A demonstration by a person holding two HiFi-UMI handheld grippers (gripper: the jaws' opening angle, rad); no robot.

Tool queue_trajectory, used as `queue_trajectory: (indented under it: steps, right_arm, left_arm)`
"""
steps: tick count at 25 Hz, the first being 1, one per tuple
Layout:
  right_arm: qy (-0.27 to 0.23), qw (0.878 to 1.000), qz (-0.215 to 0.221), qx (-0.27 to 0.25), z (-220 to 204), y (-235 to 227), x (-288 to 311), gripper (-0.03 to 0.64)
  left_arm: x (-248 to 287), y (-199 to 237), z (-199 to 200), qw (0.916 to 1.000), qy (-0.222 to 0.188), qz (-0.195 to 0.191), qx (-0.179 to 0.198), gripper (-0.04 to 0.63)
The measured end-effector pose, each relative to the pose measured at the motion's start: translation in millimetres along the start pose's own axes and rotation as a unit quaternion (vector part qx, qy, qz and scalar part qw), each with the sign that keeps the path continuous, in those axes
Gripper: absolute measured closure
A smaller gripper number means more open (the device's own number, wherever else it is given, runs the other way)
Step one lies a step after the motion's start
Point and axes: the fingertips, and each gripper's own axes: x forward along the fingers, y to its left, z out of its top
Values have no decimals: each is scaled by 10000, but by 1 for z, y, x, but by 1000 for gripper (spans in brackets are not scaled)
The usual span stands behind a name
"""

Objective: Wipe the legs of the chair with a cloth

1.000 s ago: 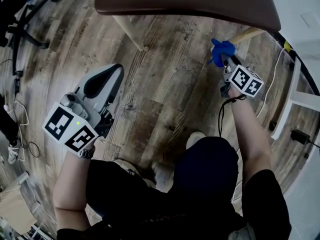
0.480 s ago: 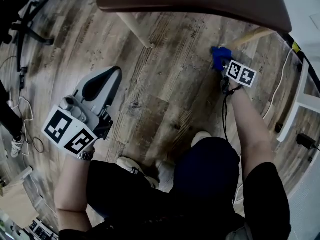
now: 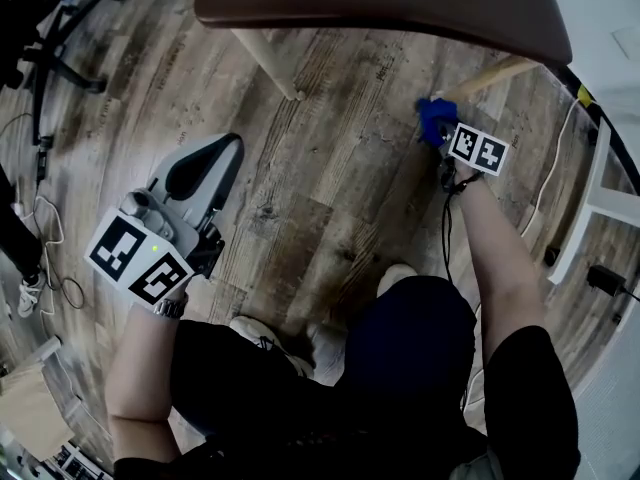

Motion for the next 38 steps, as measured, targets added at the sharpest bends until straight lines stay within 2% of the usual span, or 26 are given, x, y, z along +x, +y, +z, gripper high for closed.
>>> queue_trajectory:
  steps: [5,8,13,16,20,23,26,33,38]
  right_arm:
    - [-361,9992,145,-103,25,9,-33,531]
    - [-792,9952,315,-483,60,24,-70,531]
    - [-1435,9802,572,-1242,124,60,-141,531]
    - [-1779,9672,640,-1696,158,82,-180,531]
    - [-2219,9521,746,-1969,193,114,-222,531]
    - [-2357,9489,996,-1849,199,138,-236,531]
    - [-2436,9437,1494,-1665,194,178,-231,531]
    - [-2492,9170,2660,-1622,181,286,-202,531]
    - [-2325,8985,3206,-1893,169,352,-175,531]
  left_arm:
    - [-1,-4,5,10000,-91,-38,10,591]
    - [-3,-7,8,9999,-152,-72,32,591]
    - [-6,-11,12,9996,-228,-137,40,591]
    - [-7,-14,15,9994,-293,-186,48,591]
    - [-8,-17,20,9991,-350,-246,74,591]
    - [-8,-20,21,9989,-383,-273,59,591]
    - [-13,-20,24,9987,-431,-249,52,591]
    - [-24,-18,26,9986,-476,-220,63,591]
    - [-32,-14,29,9985,-525,-137,-16,591]
